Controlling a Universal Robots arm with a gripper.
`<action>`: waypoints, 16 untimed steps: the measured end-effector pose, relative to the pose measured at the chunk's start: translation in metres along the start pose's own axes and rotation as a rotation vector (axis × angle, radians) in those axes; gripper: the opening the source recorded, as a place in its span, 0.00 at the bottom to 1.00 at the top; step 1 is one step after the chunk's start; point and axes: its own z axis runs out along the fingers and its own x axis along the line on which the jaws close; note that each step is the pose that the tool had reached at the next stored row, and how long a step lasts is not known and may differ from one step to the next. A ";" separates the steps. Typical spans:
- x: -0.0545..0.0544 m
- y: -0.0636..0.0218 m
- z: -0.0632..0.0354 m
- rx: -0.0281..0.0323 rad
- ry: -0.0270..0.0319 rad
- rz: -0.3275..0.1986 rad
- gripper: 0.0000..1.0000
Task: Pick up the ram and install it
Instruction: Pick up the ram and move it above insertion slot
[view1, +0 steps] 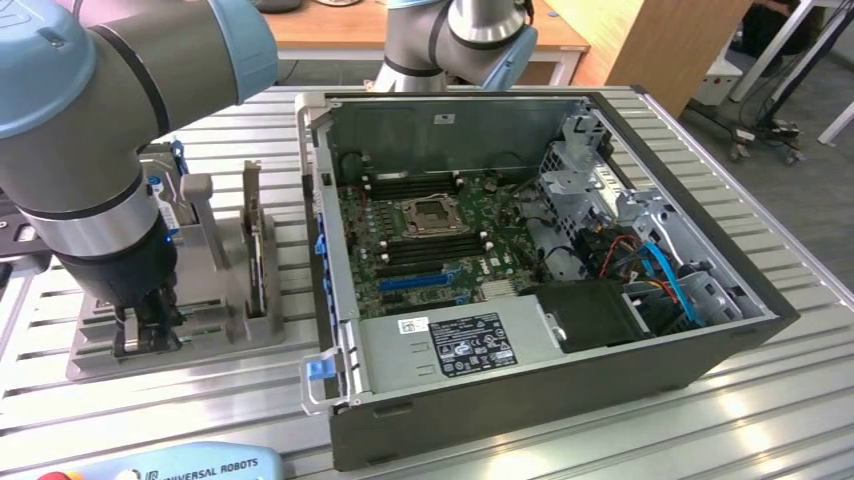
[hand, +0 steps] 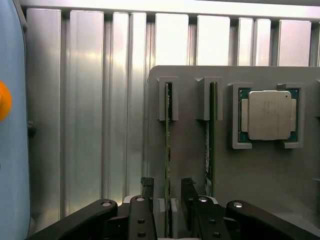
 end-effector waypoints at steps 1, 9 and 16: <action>0.000 -0.0007 0.0001 0.0002 -0.0002 0.000 0.36; 0.000 -0.0026 0.0000 0.0000 0.0000 0.000 0.36; 0.000 -0.0026 0.0000 0.0000 0.0000 0.000 0.28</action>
